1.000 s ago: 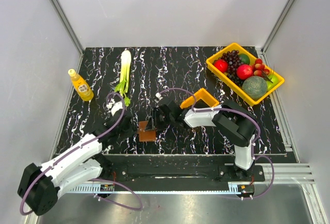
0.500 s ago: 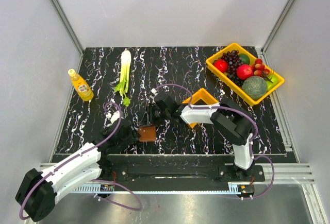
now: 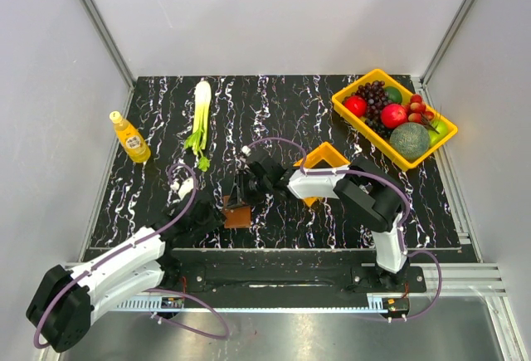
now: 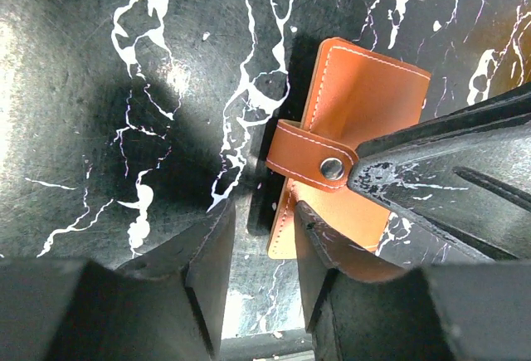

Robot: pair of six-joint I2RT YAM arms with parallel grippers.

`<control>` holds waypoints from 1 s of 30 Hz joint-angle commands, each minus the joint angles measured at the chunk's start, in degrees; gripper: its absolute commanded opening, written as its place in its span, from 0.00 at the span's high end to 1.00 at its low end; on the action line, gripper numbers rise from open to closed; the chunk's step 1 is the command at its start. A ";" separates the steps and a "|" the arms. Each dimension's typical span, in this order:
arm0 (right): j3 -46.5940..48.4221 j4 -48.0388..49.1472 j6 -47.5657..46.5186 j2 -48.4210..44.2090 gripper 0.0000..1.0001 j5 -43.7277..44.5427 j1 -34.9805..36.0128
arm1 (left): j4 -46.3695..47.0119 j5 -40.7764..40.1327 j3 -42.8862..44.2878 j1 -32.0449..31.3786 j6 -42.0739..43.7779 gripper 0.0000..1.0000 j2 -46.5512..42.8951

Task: Put the credit cards into the card holder
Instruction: Close the card holder at the center of the board.

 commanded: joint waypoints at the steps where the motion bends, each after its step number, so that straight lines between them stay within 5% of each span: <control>1: 2.65 1.06 -0.70 0.83 0.69 -1.66 0.49 | -2.65 -1.10 -0.02 -0.27 -0.31 0.61 -0.51; 19: 3.44 0.88 -0.96 2.07 0.78 -3.07 0.85 | -2.82 -1.45 1.04 -0.19 -0.22 0.63 0.63; 30: 2.65 -0.34 -2.01 -0.13 0.72 0.45 0.85 | -3.00 -1.45 1.04 -0.19 0.13 0.63 0.63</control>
